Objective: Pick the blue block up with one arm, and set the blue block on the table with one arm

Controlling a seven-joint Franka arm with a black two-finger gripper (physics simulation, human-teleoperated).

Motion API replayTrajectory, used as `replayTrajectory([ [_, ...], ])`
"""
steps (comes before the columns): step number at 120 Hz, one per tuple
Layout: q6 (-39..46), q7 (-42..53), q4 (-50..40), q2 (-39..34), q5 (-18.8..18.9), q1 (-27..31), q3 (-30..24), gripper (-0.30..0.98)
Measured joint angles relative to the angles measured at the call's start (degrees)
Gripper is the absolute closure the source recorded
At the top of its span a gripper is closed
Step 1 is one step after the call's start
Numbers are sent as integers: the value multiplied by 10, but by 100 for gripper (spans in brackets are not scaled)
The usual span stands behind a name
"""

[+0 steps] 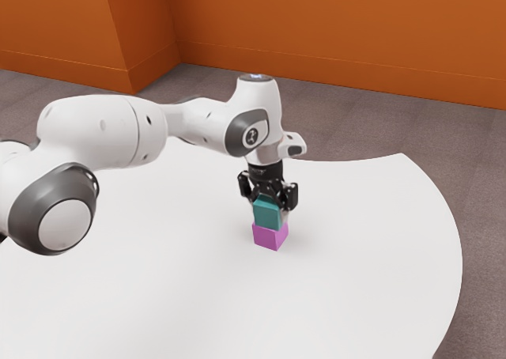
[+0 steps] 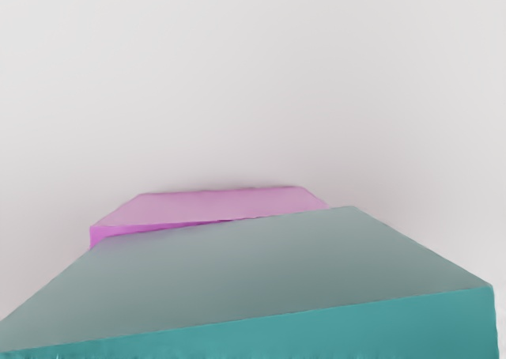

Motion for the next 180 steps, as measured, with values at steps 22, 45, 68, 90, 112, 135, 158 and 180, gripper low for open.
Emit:
replayTrajectory([
  [22,0,-1,12,1,0,0,-2,26],
  [45,-10,-2,42,0,2,24,-13,29],
  [68,-25,0,51,-1,4,71,-12,29],
  [90,-31,2,49,20,4,95,-11,29],
  [112,-34,5,49,36,4,106,-13,23],
  [135,-35,10,57,32,5,106,-12,9],
  [158,-59,14,52,-35,17,96,-9,4],
  [180,-133,17,29,-151,38,85,-6,2],
])
